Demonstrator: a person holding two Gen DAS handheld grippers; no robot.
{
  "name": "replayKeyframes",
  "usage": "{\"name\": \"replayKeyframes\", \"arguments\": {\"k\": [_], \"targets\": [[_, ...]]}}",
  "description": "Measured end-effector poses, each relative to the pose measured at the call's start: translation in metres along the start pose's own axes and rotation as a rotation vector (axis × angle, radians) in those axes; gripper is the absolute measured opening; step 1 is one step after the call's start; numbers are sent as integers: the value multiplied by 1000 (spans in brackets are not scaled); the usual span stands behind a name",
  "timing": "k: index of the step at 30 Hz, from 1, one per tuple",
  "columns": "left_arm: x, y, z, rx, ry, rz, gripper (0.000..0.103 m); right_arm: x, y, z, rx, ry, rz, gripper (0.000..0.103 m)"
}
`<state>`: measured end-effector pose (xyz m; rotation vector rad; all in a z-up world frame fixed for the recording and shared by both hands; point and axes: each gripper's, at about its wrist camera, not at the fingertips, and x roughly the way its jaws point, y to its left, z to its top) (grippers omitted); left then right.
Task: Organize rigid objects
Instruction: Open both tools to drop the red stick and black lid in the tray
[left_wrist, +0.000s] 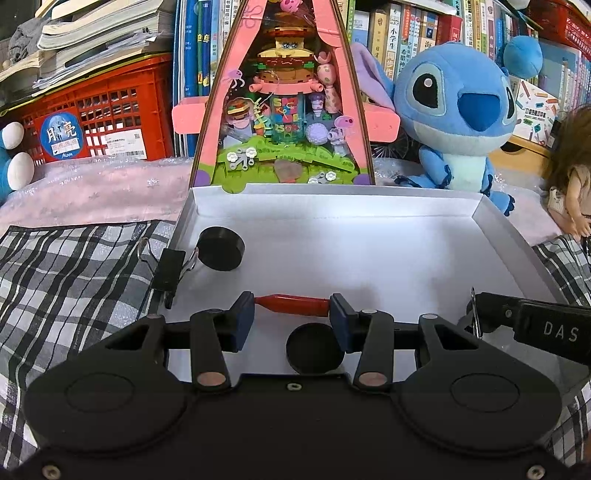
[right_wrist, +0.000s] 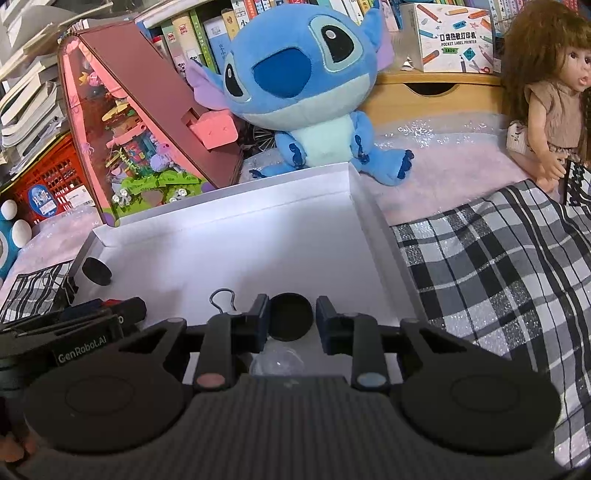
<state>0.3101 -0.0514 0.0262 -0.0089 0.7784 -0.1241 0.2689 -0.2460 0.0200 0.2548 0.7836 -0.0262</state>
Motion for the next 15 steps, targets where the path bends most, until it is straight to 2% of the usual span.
{"name": "replayKeyframes", "arguments": {"k": [10, 15], "targets": [[-1, 0, -2, 11, -11, 11, 58, -1, -1, -1, -3, -5, -2, 36], [-1, 3, -5, 7, -17, 15, 69, -2, -1, -3, -10, -13, -8, 48]]}}
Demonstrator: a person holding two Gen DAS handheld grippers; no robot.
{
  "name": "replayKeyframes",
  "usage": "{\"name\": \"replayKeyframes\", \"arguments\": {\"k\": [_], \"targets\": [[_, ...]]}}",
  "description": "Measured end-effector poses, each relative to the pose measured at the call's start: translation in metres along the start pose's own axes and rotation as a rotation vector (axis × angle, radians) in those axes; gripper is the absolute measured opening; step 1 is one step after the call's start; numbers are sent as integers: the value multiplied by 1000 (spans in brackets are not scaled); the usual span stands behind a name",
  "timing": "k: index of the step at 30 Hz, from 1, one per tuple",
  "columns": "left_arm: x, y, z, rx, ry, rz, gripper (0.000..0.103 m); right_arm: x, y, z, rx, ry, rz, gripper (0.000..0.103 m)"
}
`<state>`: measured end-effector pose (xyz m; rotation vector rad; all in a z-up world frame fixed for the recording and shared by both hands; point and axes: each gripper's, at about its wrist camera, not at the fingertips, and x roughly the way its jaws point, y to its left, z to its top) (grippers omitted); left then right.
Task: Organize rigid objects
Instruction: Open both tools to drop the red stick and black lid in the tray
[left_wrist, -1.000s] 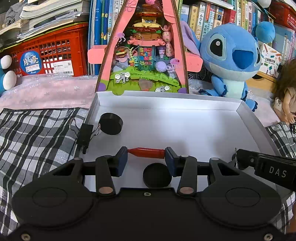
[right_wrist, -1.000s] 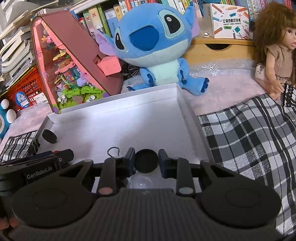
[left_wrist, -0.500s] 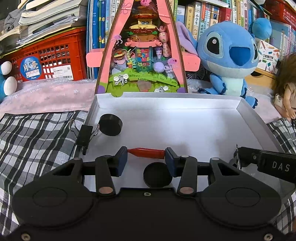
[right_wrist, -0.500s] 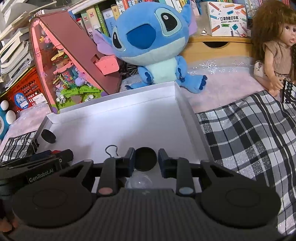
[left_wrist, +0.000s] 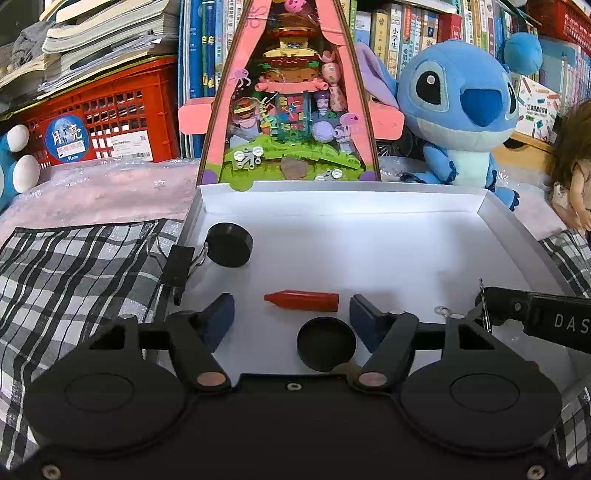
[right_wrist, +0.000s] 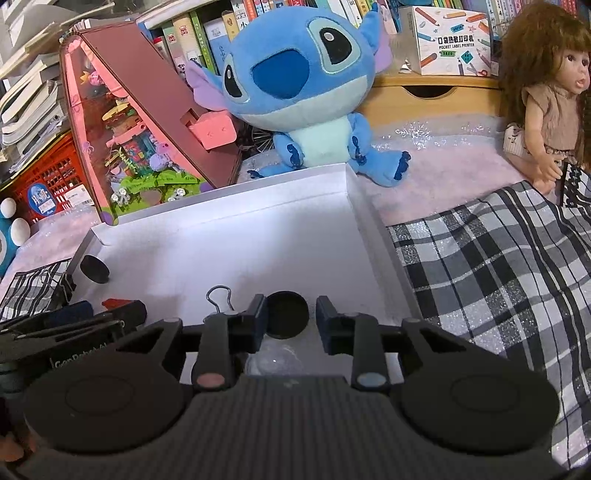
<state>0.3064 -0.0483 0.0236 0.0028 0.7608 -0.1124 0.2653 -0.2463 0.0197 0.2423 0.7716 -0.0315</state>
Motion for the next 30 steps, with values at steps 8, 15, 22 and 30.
{"name": "replayKeyframes", "arguments": {"k": [8, 15, 22, 30], "targets": [[-1, 4, -1, -24, -14, -4, 73, -2, 1, -4, -9, -21, 2, 55], [-6, 4, -2, -28, -35, -13, 77, -4, 1, -7, -6, -42, 8, 62], [-10, 5, -3, -21, -38, -7, 79, -6, 2, -8, 5, -51, 21, 69], [-16, 9, -4, -25, -45, -5, 82, -12, 8, -8, -29, -79, 16, 76]]}}
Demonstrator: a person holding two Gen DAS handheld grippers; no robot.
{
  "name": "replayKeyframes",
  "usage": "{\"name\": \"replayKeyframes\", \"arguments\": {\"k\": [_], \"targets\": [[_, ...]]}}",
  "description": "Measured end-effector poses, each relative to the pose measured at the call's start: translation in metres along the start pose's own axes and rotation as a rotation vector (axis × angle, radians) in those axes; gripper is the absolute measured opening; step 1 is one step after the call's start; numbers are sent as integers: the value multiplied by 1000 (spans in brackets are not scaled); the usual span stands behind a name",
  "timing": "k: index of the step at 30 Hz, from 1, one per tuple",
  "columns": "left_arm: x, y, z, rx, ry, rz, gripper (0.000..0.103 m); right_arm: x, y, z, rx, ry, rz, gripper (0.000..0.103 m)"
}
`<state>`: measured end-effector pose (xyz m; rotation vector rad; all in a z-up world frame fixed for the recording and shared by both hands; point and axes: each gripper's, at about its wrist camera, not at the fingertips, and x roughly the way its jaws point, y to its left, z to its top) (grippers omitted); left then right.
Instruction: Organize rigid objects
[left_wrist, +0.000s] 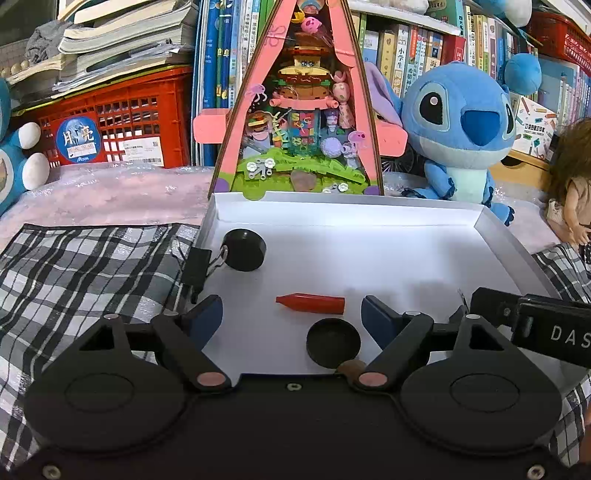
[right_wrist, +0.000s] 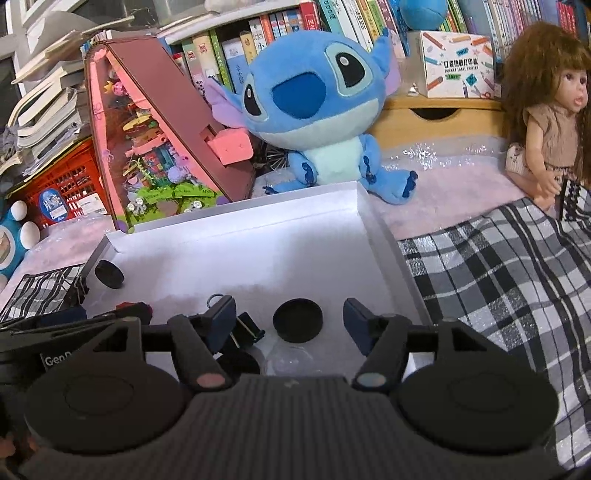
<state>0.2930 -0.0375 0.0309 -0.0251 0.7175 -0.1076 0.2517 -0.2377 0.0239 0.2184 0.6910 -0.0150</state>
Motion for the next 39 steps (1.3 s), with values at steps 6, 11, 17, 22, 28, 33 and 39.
{"name": "replayKeyframes", "arguments": {"k": [6, 11, 17, 22, 28, 33, 39], "targets": [[-5, 4, -1, -7, -1, 2, 84, -5, 0, 1, -11, -21, -9, 79], [-7, 5, -3, -1, -1, 10, 86, -11, 3, 2, -34, -37, -13, 83], [-13, 6, -4, -5, 0, 6, 87, -15, 6, 2, -43, -45, -6, 85], [-20, 7, -6, 1, -5, -2, 88, -19, 7, 1, -45, -51, -1, 87], [-30, 9, -9, 0, -11, -5, 88, -25, 6, 0, -40, -60, 8, 88], [-39, 11, -14, -5, -19, -16, 88, -33, 6, -4, -66, -73, 16, 89], [-53, 10, -23, 7, -31, -26, 88, -45, 8, -11, -97, -91, 28, 89]]}}
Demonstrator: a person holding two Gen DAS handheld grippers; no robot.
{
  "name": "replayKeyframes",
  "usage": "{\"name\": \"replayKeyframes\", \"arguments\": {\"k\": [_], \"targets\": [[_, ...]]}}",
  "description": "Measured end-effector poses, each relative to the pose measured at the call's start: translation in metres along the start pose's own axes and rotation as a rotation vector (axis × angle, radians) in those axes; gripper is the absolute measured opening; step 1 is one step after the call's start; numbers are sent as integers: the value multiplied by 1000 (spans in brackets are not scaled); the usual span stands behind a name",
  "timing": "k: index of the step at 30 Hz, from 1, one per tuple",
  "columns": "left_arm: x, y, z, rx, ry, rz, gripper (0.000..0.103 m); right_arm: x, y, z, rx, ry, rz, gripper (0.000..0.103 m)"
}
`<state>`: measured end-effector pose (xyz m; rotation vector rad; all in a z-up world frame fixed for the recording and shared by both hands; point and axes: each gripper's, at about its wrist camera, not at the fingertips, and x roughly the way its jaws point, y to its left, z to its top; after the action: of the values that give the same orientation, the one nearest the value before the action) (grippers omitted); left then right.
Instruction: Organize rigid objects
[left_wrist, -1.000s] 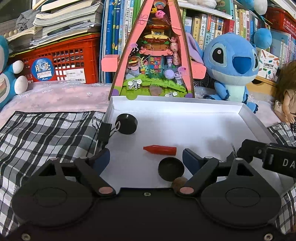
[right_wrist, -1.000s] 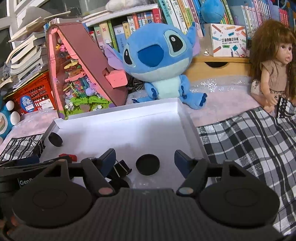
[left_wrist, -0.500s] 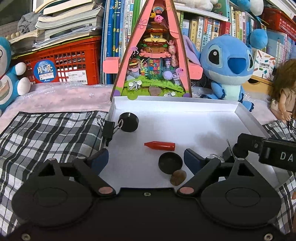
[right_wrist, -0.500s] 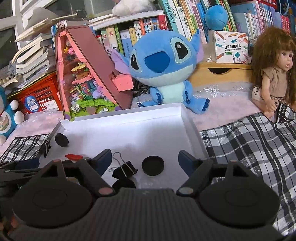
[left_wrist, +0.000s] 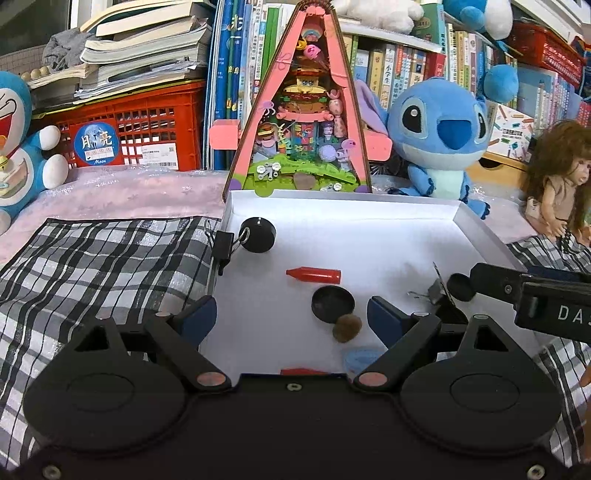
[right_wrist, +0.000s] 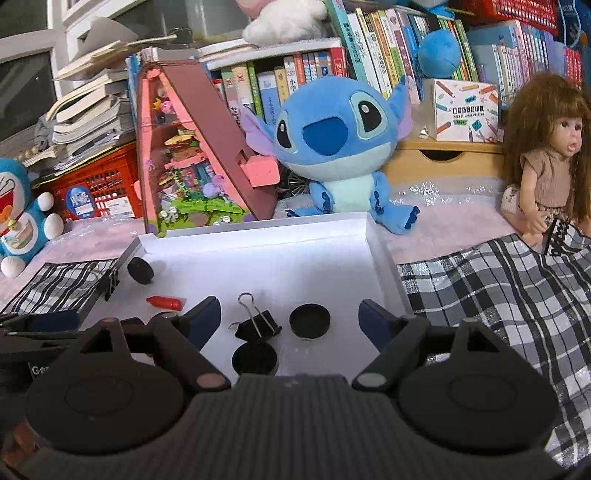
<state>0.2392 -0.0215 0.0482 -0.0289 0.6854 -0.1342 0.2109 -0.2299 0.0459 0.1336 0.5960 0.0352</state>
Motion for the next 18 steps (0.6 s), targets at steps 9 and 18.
{"name": "replayKeyframes", "arguments": {"k": [9, 18], "targets": [[-19, 3, -13, -16, -7, -22, 88, -17, 4, -10, -24, -20, 12, 90], [-44, 3, -30, -30, -28, -31, 88, -36, 3, -24, -25, -40, 29, 91]]}}
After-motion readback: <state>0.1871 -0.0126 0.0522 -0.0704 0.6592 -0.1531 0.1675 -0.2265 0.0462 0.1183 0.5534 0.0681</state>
